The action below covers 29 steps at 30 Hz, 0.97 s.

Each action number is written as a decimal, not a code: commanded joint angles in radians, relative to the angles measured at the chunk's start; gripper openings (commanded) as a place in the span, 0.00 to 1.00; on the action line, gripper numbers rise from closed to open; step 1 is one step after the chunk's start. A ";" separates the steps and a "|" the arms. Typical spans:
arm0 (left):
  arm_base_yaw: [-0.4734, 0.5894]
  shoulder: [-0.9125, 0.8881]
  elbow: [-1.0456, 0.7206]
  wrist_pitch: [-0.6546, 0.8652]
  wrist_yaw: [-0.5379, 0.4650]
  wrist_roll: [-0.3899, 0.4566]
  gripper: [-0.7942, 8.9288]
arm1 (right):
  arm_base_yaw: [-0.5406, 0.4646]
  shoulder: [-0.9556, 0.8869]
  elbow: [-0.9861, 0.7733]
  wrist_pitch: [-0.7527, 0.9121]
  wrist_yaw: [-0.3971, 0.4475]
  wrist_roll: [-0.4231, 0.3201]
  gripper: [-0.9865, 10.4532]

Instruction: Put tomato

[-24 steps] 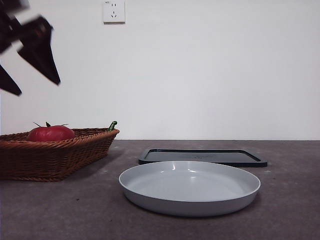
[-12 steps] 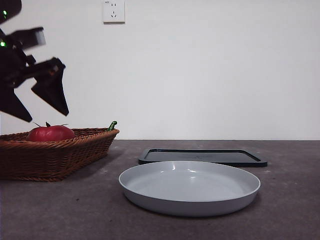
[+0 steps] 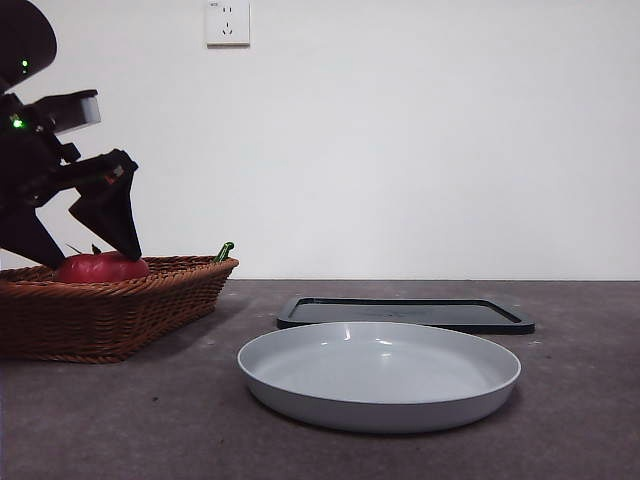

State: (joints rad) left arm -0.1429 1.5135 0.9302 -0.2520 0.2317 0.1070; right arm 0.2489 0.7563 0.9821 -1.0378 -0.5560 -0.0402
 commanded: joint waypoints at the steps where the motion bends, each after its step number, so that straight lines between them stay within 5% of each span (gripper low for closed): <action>1: -0.009 0.030 0.019 0.013 -0.003 0.012 0.60 | 0.005 0.008 0.018 0.009 -0.001 0.003 0.42; 10: -0.027 0.066 0.019 0.014 -0.003 0.012 0.58 | 0.005 0.008 0.018 0.009 -0.001 0.003 0.42; 17: -0.029 0.064 0.019 0.013 -0.003 0.004 0.39 | 0.005 0.007 0.018 0.009 -0.001 0.003 0.42; 29: -0.045 -0.043 0.082 -0.035 0.010 -0.026 0.39 | 0.005 0.007 0.018 0.009 0.000 0.003 0.42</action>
State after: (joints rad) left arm -0.1802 1.4780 0.9779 -0.2951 0.2352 0.0879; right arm 0.2489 0.7563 0.9821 -1.0370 -0.5556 -0.0402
